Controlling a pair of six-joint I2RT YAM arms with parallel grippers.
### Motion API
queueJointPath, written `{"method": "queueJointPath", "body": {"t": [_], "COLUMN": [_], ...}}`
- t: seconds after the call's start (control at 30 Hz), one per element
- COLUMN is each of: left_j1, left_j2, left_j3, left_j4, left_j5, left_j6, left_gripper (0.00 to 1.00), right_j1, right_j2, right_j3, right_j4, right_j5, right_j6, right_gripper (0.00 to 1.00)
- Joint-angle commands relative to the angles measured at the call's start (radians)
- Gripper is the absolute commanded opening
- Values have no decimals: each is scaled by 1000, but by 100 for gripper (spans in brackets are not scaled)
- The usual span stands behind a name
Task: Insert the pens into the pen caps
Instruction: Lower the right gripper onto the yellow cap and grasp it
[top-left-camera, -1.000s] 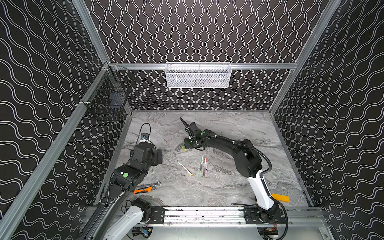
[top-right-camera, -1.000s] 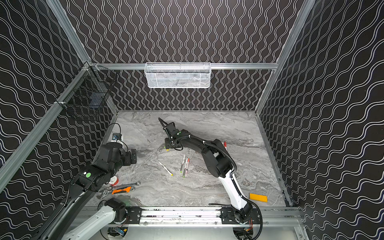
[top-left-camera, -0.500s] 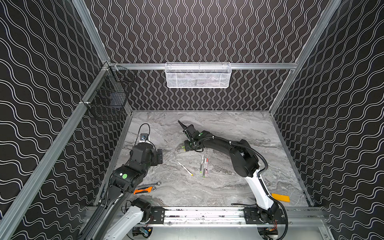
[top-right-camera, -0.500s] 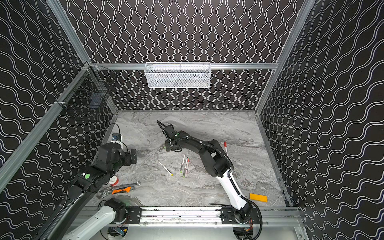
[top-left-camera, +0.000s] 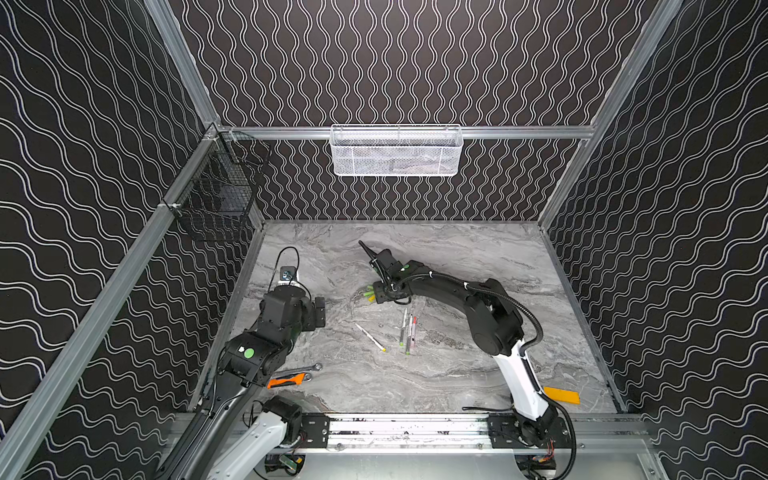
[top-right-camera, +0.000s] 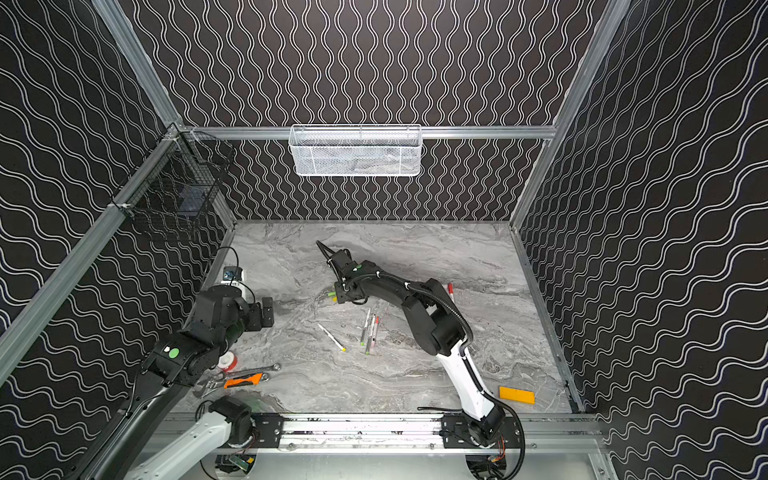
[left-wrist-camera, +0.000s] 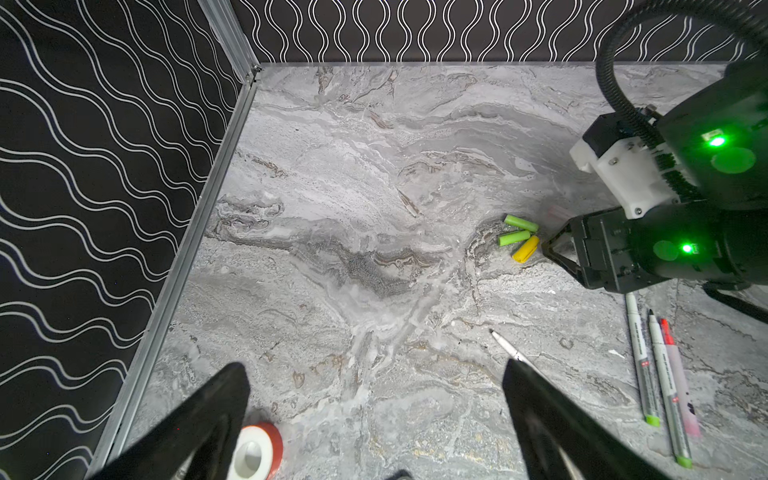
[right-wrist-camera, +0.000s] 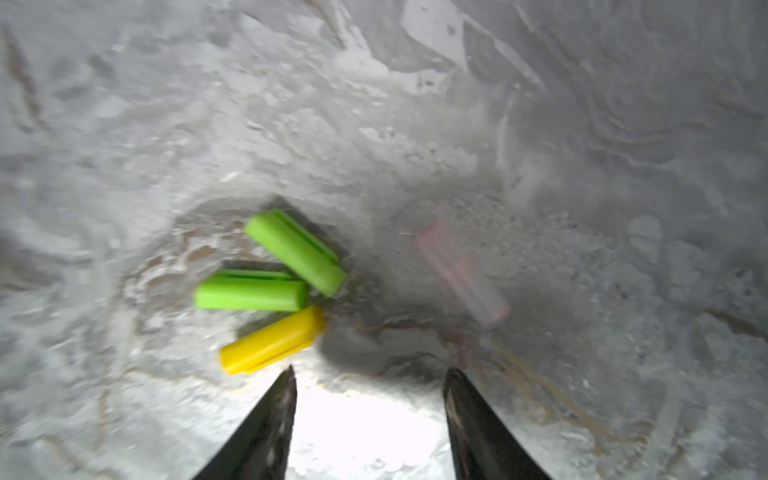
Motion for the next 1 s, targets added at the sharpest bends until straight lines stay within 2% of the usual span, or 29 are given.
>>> {"method": "queueJointPath", "body": {"t": [0.0,0.47,0.83,0.97], "left_j1": [3,3,3,3], "left_j2": [0,-9,-16,-16], "left_j3": [0,-2,-4,-3], "left_j4": [30,29,30,32], "left_j5": [1,-4,-6,-4], "left_j6": [-3,-2,-5,-6], "left_gripper": [99,99,99,99], "right_j1": [10,29,50,49], "right_j2": [-16,104,139,131], "right_j3": [8,151,185,160], "right_j4": [34,-37,-116,-115], "right_j5": [-54,22,152,162], "right_j6": [-8,3,-19,-21], "right_gripper": [63,64,64,65]}}
